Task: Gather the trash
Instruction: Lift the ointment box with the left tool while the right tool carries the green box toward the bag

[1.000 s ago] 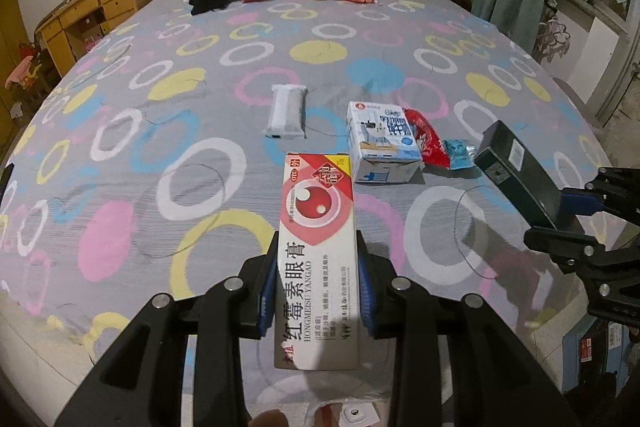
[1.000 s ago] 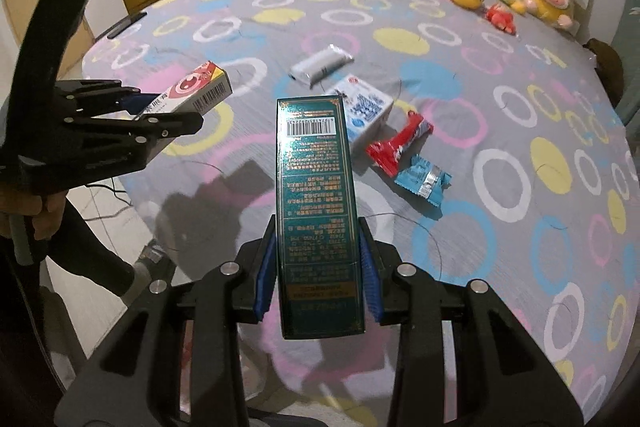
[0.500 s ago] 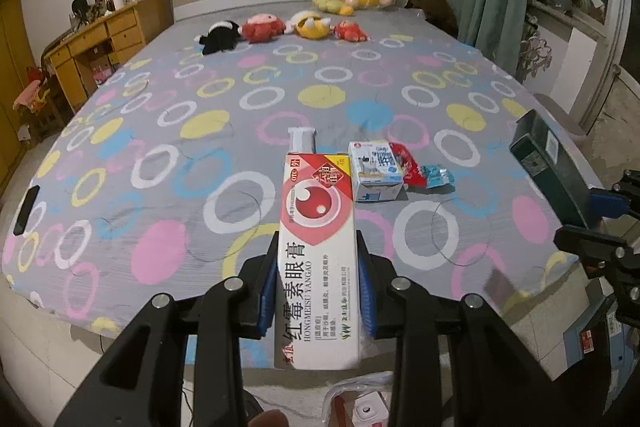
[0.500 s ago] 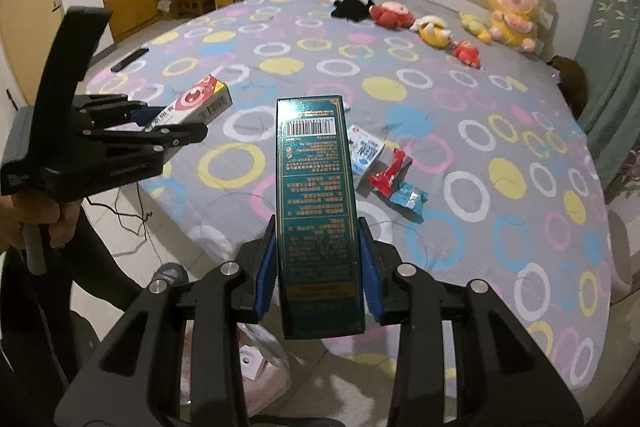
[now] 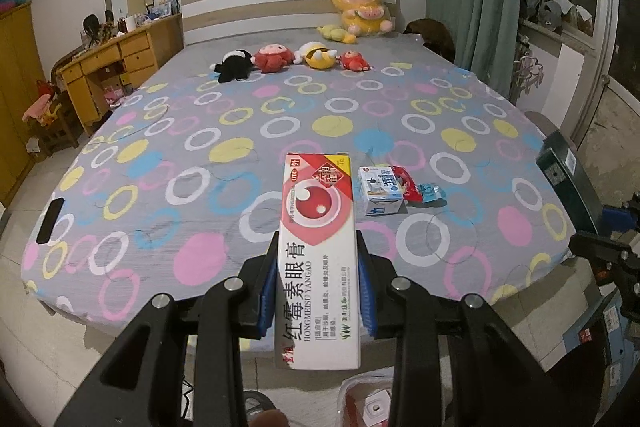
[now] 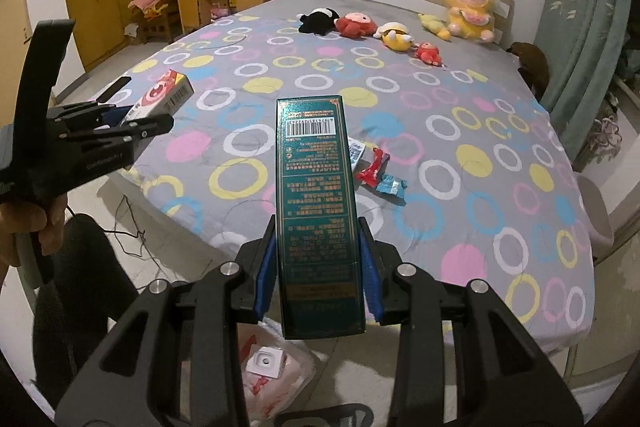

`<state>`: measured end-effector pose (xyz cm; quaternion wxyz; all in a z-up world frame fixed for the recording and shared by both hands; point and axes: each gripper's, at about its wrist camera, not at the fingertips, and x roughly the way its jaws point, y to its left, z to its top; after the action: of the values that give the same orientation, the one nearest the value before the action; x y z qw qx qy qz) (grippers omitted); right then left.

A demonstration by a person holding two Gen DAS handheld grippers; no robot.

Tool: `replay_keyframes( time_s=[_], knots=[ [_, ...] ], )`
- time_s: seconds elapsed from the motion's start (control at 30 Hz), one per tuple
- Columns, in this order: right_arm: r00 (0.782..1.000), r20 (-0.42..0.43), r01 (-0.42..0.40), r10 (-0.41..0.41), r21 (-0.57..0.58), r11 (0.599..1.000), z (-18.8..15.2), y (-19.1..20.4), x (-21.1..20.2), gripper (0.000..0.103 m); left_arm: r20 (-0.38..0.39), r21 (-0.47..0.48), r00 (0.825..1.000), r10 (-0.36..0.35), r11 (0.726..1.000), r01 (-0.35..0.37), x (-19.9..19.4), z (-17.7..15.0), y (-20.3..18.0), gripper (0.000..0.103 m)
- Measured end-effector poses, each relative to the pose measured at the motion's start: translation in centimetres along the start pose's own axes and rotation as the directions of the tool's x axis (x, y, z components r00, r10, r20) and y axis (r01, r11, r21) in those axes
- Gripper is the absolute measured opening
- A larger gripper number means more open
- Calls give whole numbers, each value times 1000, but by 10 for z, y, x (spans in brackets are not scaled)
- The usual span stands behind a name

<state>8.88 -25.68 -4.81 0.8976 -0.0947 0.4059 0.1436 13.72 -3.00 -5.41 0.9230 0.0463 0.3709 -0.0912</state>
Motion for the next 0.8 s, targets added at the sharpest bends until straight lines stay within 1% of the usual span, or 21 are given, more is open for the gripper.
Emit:
replay_keyframes(
  time_s=[0.2,0.3,0.43,0.8],
  knots=[
    [1000,9,24,-24,40,999,-14,13,-13,36,12,9,1000,9,1000,-9,-23,-8,8,33],
    [1000,8,18,-19,74,997,-23,18,-19,36,28,23,999,18,1000,-19,-35,-13,9,33],
    [1000,15,15,-17,89,996,-36,27,-30,36,46,39,998,40,998,-42,-46,-22,12,33],
    [1000,13,14,-16,122,992,-75,51,-42,36,23,42,999,49,998,-50,-59,-48,18,33]
  ],
)
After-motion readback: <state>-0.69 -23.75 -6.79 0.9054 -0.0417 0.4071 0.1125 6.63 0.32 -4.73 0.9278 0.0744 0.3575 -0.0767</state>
